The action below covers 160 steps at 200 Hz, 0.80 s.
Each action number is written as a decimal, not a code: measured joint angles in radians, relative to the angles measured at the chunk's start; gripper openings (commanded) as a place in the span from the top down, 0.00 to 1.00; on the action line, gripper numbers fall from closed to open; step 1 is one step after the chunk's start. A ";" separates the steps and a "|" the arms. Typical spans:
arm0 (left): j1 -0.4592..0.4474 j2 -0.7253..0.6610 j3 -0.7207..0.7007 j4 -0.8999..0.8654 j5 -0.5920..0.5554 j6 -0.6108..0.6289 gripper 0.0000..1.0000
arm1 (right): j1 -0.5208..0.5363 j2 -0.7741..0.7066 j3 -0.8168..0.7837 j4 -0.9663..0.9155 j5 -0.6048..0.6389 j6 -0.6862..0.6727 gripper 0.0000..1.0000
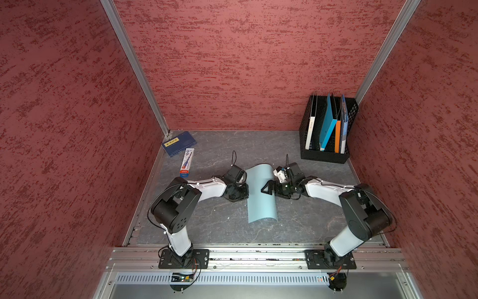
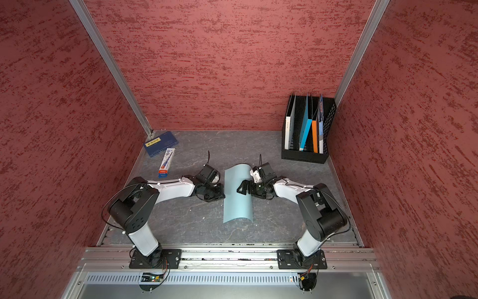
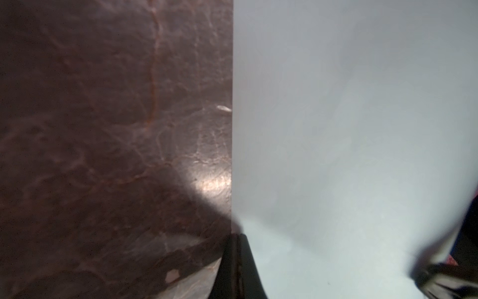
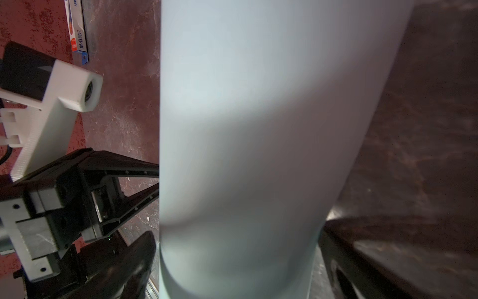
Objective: Fold the rectangular paper in half along the long edge
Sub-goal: Pick up the paper from the center of the board.
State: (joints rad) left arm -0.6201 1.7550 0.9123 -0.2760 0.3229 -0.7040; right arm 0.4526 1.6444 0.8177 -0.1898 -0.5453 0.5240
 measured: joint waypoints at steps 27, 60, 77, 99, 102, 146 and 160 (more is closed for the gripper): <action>-0.007 0.001 0.000 0.005 0.002 -0.002 1.00 | 0.013 0.018 0.025 -0.015 0.007 0.003 0.01; -0.014 0.001 -0.019 0.050 0.031 -0.006 1.00 | 0.031 0.042 0.055 -0.024 0.017 0.004 0.01; -0.016 -0.001 -0.033 0.080 0.047 -0.006 1.00 | 0.039 0.053 0.070 -0.027 0.022 0.006 0.01; -0.020 -0.001 -0.047 0.114 0.066 -0.006 1.00 | 0.048 0.063 0.086 -0.039 0.035 0.007 0.01; -0.021 -0.001 -0.048 0.117 0.068 -0.006 1.00 | 0.049 0.064 0.088 -0.041 0.037 0.007 0.01; -0.031 -0.001 -0.054 0.134 0.085 -0.005 1.00 | 0.062 0.074 0.109 -0.066 0.063 0.006 0.01; -0.031 0.000 -0.060 0.147 0.091 -0.005 1.00 | 0.066 0.076 0.114 -0.072 0.072 0.006 0.01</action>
State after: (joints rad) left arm -0.6510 1.7550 0.8520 -0.1291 0.4141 -0.7086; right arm 0.5190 1.7203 0.9318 -0.2615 -0.4736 0.5304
